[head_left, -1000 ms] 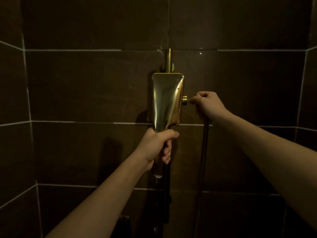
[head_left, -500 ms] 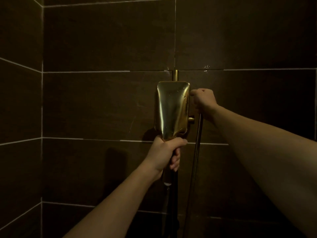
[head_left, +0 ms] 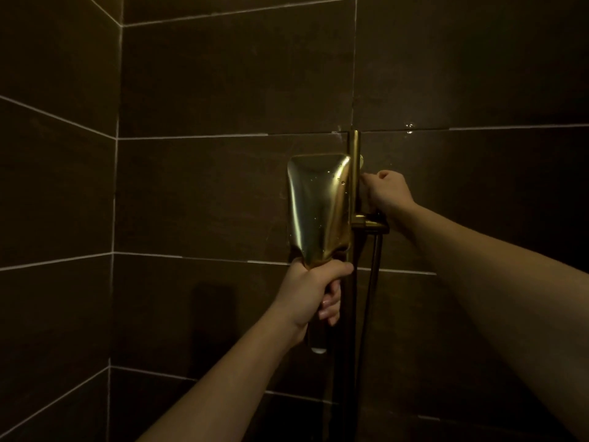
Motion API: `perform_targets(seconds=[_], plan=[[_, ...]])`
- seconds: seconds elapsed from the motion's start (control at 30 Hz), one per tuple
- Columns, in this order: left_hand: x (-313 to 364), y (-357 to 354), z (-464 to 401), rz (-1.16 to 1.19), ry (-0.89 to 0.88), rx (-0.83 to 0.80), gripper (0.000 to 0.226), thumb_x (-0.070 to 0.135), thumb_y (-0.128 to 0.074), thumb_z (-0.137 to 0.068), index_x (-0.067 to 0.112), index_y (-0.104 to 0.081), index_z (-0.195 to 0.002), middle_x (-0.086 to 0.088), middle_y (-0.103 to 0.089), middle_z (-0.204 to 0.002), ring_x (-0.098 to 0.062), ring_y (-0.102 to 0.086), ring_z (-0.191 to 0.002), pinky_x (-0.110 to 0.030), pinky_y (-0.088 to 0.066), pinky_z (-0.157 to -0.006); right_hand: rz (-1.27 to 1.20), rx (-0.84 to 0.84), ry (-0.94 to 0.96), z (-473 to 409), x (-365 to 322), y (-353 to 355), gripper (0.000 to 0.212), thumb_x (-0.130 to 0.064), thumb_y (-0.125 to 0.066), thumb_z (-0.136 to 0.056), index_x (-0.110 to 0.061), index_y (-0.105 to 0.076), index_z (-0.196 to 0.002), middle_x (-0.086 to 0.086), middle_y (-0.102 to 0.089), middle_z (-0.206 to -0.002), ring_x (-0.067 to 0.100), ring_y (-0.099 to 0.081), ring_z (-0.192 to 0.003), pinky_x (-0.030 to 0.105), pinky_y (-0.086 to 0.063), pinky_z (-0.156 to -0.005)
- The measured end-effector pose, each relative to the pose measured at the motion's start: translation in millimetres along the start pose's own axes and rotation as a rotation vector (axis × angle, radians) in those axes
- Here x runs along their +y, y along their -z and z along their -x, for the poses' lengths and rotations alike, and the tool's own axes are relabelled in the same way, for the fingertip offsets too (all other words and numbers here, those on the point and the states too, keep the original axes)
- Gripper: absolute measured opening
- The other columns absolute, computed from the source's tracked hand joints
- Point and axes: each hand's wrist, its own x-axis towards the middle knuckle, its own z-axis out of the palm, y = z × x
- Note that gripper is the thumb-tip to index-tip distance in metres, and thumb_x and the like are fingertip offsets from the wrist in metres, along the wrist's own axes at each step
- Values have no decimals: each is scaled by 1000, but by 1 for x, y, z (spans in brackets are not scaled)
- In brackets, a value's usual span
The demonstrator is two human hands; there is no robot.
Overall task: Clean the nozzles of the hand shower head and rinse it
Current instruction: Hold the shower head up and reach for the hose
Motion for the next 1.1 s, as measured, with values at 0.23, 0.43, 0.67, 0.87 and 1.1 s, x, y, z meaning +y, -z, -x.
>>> perform_targets(seconds=[0.23,0.43,0.67,0.87,1.1], plan=[[-18,-5,-1,47,-12,32,46,16,-63,-94,14,-50,-50,-2,-34,-42,-16,-32,-35,-26,-36,-44,109,24,-69,15,25,-3,18,-28,-58,-90,-12,-66,-86,12,-67,-88,26,-66,-86,44,-55,-78],[-33,-1,0,79,15,-16,41,20,-68,-90,15,-52,-52,-1,-36,-44,-15,-34,-37,-27,-37,-46,20,-39,-164,18,34,-1,26,-30,-55,-93,-8,-62,-104,13,-65,-104,26,-64,-96,42,-51,-85],[-49,2,7,121,37,-39,41,22,-67,-90,15,-52,-52,0,-38,-43,-15,-36,-36,-28,-38,-46,-45,-1,-307,36,21,10,19,-11,-42,-97,-10,-60,-92,10,-58,-95,25,-62,-98,41,-50,-95],[-71,-11,34,170,120,-53,44,17,-66,-93,12,-51,-53,-2,-39,-41,-14,-37,-30,-26,-40,-41,-23,59,-274,96,38,37,24,-32,-52,-97,-16,-55,-114,4,-59,-105,16,-60,-93,32,-52,-74],[-171,-63,120,214,312,-194,41,22,-72,-79,14,-49,-45,-5,-34,-35,-15,-33,-25,-25,-40,-41,330,97,-548,311,154,132,8,-23,-62,-92,-24,-60,-100,5,-65,-98,20,-65,-87,36,-54,-71]])
